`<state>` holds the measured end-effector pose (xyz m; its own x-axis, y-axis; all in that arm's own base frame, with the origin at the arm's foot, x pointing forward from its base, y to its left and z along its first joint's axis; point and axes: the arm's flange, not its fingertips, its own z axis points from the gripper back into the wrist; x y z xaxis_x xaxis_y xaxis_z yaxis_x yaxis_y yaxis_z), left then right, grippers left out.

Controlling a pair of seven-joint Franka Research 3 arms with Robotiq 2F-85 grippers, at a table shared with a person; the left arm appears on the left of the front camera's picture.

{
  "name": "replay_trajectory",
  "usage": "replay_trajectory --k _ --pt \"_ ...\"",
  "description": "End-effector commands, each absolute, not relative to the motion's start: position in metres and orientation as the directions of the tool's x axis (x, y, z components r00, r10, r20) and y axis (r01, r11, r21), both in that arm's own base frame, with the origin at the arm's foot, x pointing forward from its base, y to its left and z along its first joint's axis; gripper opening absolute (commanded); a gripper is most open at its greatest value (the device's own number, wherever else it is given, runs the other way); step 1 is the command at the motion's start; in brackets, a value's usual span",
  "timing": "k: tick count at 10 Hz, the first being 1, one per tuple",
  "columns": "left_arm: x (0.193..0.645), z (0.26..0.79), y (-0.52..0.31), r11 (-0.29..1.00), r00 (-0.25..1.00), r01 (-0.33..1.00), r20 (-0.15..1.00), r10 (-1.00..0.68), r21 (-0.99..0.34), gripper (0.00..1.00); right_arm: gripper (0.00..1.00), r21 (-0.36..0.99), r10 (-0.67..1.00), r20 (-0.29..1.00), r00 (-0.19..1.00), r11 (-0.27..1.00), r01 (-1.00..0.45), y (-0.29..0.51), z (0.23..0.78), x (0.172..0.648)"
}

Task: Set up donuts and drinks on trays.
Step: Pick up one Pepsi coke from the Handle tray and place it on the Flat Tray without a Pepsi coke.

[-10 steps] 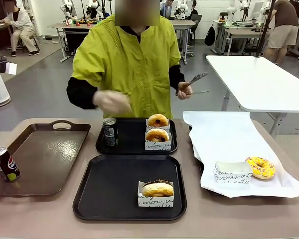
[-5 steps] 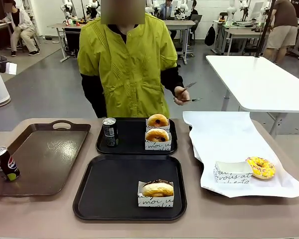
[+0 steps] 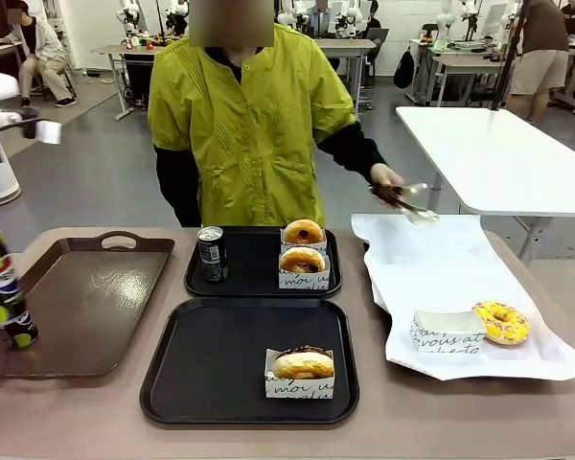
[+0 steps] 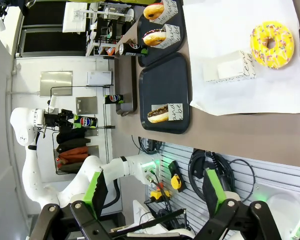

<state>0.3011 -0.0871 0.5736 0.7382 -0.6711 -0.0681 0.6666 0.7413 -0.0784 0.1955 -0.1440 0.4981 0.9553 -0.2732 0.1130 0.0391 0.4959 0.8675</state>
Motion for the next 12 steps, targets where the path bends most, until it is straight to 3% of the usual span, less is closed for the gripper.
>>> replay_trajectory --k 1,3,6,8,9,12 --pt "0.31 0.573 -0.136 0.749 0.746 0.662 -0.069 -0.662 -0.026 0.59 1.0 0.874 -0.268 0.128 0.955 0.485 0.019 -0.144 0.499 0.196" --pt "0.32 0.571 -0.174 0.731 0.73 0.683 -0.068 -0.681 0.011 0.59 1.0 0.874 -0.268 0.128 0.955 0.485 0.019 -0.144 0.499 0.196" --pt "0.316 0.559 -0.207 0.723 0.722 0.688 0.038 -0.69 0.063 0.59 1.0 0.874 -0.268 0.128 0.955 0.485 0.019 -0.144 0.499 0.196" --pt "0.31 0.56 -0.202 0.716 0.723 0.69 -0.049 -0.689 0.106 0.59 1.0 0.874 -0.268 0.128 0.955 0.485 0.019 -0.144 0.499 0.196" --pt "0.32 0.56 -0.208 0.706 0.707 0.706 -0.001 -0.707 0.063 0.59 1.0 0.874 -0.268 0.128 0.955 0.485 0.019 -0.144 0.499 0.196" --pt "0.32 0.56 -0.208 0.706 0.707 0.706 -0.001 -0.707 0.063 0.59 1.0 0.874 -0.268 0.128 0.955 0.485 0.019 -0.144 0.499 0.196"
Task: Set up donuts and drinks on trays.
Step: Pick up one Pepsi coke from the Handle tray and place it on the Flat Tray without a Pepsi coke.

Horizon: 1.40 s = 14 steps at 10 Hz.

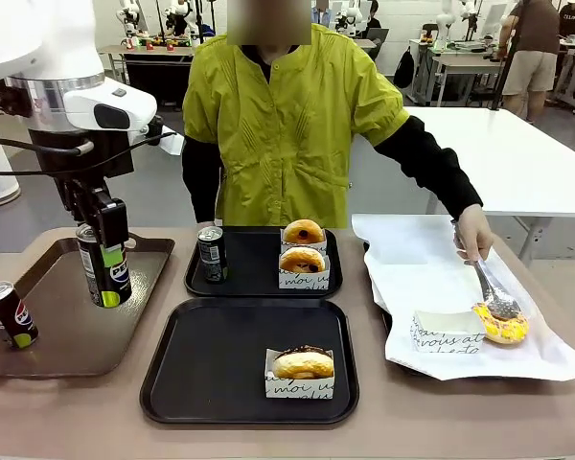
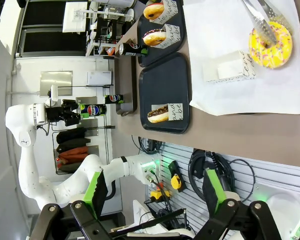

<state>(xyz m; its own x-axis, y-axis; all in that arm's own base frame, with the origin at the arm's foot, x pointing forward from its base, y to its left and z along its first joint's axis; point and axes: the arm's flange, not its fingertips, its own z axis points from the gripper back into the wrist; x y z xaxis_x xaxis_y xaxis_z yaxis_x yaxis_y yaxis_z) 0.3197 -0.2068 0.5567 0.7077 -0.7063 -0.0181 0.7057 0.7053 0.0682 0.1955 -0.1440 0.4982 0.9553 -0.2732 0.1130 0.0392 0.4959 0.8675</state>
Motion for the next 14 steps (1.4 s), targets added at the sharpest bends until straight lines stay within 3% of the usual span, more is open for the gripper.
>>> replay_trajectory --k 1,2,7,9,11,13,14 --pt "0.32 0.56 -0.208 0.706 0.707 0.706 -0.001 -0.707 0.063 0.59 1.0 0.874 -0.268 0.128 0.955 0.485 0.019 -0.144 0.499 0.196" --pt "0.32 0.557 -0.207 0.705 0.708 0.706 -0.018 -0.706 0.068 0.59 1.0 0.874 -0.268 0.128 0.955 0.485 0.019 -0.144 0.499 0.196" --pt "0.351 0.532 -0.242 0.744 0.726 0.662 0.172 -0.666 0.088 0.59 1.0 0.874 -0.268 0.128 0.955 0.485 0.019 -0.144 0.499 0.196" --pt "0.365 0.529 -0.245 0.726 0.715 0.684 0.135 -0.686 0.064 0.59 1.0 0.874 -0.268 0.128 0.955 0.485 0.019 -0.144 0.499 0.196" --pt "0.316 0.582 -0.184 0.635 0.634 0.772 0.085 -0.769 -0.017 0.59 1.0 0.874 -0.268 0.128 0.955 0.485 0.019 -0.144 0.499 0.196" --pt "0.247 0.614 -0.128 0.62 0.613 0.785 0.16 -0.774 -0.006 0.59 1.0 0.874 -0.268 0.128 0.955 0.485 0.019 -0.144 0.499 0.196" --pt "0.24 0.62 -0.116 0.642 0.63 0.767 0.192 -0.752 -0.003 0.59 1.0 0.874 -0.268 0.128 0.955 0.485 0.019 -0.144 0.499 0.196"
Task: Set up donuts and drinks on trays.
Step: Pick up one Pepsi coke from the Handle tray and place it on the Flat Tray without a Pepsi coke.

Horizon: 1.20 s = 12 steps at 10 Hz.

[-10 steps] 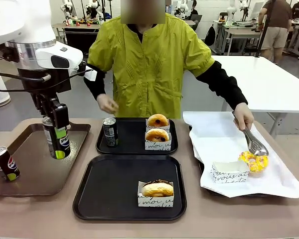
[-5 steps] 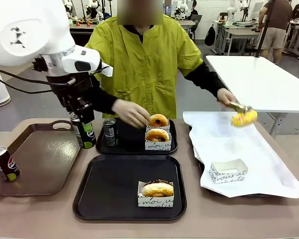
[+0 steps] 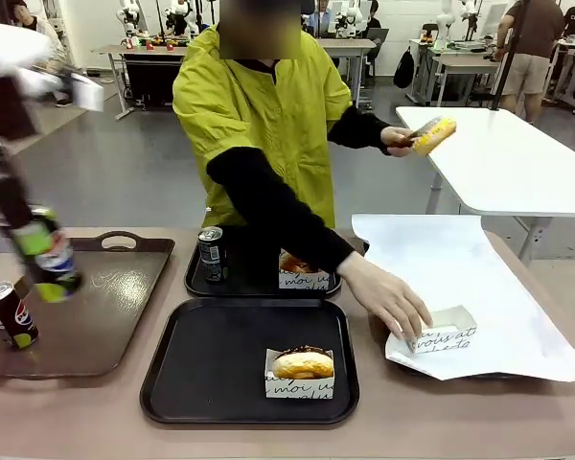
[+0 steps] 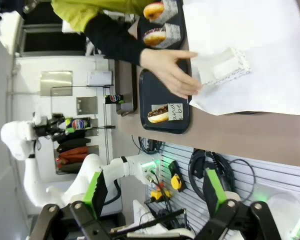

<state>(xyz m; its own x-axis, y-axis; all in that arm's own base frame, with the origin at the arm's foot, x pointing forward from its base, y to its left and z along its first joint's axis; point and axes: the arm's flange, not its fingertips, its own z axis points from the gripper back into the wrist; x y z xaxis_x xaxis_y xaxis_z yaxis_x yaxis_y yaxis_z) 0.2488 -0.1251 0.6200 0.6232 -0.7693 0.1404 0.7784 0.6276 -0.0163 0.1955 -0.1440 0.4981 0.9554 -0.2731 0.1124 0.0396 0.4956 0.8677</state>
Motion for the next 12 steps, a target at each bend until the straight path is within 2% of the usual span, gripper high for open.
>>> replay_trajectory --k 1,2,3,12 --pt "0.245 0.619 -0.114 0.663 0.652 0.748 0.194 -0.733 -0.01 0.59 1.0 0.874 -0.268 0.128 0.955 0.485 0.019 -0.144 0.499 0.196" --pt "0.251 0.614 -0.116 0.682 0.675 0.731 0.164 -0.719 -0.022 0.59 1.0 0.874 -0.268 0.128 0.955 0.485 0.019 -0.144 0.499 0.196" --pt "0.229 0.632 -0.107 0.64 0.632 0.769 0.173 -0.755 -0.016 0.59 1.0 0.874 -0.268 0.128 0.955 0.485 0.019 -0.144 0.499 0.196" --pt "0.229 0.632 -0.107 0.64 0.632 0.769 0.173 -0.755 -0.016 0.59 1.0 0.874 -0.268 0.128 0.955 0.485 0.019 -0.144 0.499 0.196"
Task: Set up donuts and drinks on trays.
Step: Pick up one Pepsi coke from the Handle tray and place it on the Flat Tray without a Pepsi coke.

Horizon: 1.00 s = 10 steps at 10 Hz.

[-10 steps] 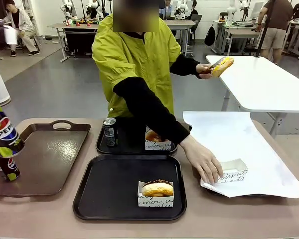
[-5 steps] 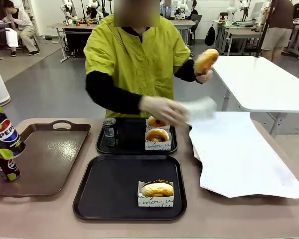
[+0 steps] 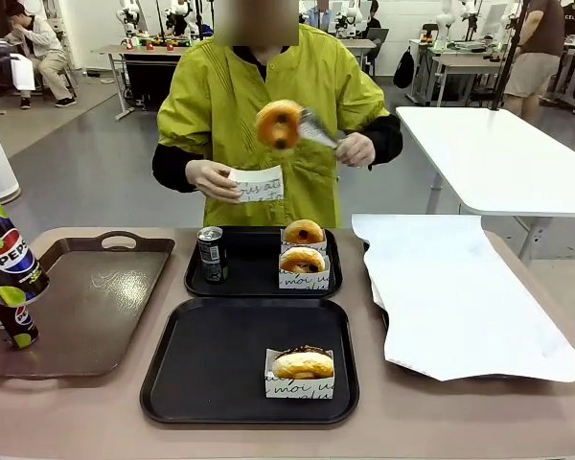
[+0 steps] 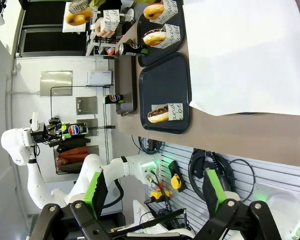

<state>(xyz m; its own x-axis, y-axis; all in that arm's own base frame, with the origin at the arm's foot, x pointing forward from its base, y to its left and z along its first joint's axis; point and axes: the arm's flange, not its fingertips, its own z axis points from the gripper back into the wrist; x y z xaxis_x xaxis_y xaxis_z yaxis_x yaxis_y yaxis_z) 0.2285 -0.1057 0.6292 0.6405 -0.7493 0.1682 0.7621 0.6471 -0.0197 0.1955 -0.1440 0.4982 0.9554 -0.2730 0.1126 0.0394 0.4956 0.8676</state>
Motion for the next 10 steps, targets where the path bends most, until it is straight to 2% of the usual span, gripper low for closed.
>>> replay_trajectory --k 1,10 --pt "0.2287 0.632 -0.1066 0.64 0.632 0.769 0.173 -0.755 -0.016 0.59 1.0 0.874 -0.268 0.128 0.955 0.485 0.019 -0.1438 0.4987 0.1964" --pt "0.2287 0.632 -0.1066 0.64 0.632 0.769 0.173 -0.755 -0.016 0.59 1.0 0.874 -0.268 0.128 0.955 0.485 0.019 -0.1438 0.4987 0.1964"
